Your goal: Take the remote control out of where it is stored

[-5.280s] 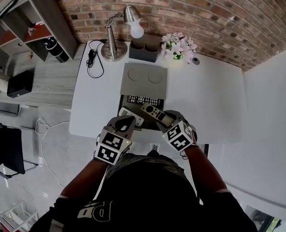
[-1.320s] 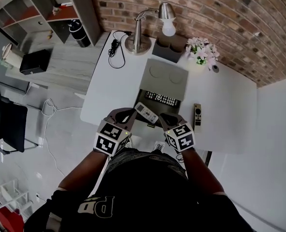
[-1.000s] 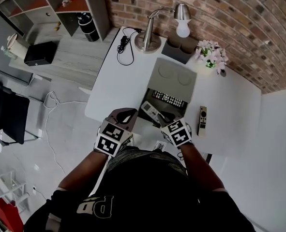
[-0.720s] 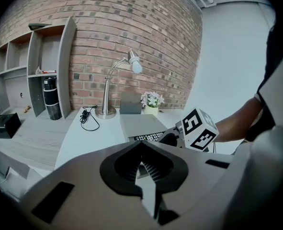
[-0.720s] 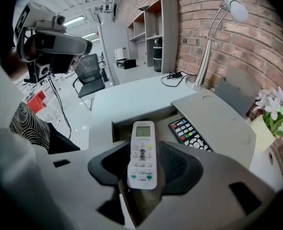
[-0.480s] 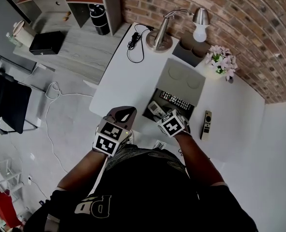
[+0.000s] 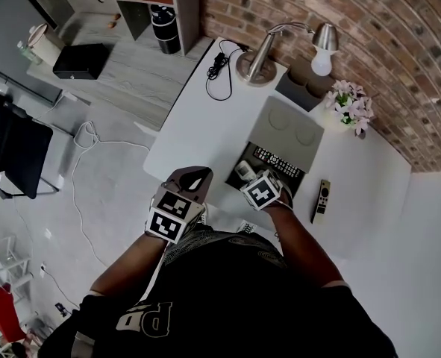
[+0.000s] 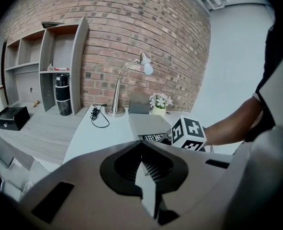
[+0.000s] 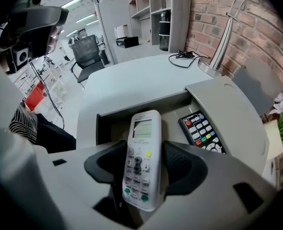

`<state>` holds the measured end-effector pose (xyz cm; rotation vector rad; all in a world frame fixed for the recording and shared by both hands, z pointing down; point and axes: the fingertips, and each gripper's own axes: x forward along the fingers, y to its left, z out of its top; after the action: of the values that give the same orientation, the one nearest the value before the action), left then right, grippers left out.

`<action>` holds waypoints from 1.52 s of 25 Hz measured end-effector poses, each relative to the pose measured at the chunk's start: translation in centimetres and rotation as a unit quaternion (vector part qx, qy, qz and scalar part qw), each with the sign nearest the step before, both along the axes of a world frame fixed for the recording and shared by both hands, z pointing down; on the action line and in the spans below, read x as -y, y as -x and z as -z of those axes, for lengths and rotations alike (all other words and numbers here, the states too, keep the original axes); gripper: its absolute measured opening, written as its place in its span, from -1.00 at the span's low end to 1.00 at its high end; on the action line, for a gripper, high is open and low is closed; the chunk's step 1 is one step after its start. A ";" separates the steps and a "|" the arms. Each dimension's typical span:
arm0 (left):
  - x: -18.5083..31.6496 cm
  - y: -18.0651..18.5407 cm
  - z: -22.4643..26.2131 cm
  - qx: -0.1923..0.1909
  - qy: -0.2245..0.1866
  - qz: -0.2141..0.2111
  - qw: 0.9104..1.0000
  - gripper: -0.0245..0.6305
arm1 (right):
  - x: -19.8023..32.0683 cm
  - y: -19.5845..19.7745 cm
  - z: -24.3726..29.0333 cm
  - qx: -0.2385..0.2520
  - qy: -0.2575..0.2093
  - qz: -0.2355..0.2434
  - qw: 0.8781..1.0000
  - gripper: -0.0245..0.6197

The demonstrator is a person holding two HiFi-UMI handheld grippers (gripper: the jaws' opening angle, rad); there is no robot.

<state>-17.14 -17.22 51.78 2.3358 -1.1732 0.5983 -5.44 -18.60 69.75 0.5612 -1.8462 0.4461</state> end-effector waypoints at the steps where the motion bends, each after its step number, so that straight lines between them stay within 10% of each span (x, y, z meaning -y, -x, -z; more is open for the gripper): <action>1: 0.0 0.0 0.0 -0.001 0.000 0.001 1.000 -0.91 | 0.0 0.0 -0.1 -0.002 0.000 -0.003 1.000 -0.19; 23: -0.2 -1.8 0.9 -0.001 -0.015 -0.021 1.000 -0.91 | 1.5 -2.0 3.8 0.083 -0.055 -0.092 0.991 -0.29; 38: -1.0 -7.7 2.3 0.002 -0.043 -0.094 0.995 -0.91 | -0.3 -7.7 8.3 0.164 -0.071 -0.213 0.960 -0.29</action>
<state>-9.45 -16.27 49.49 2.5377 -1.0061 0.6276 2.25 -18.28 61.49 1.0447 -2.0845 0.7322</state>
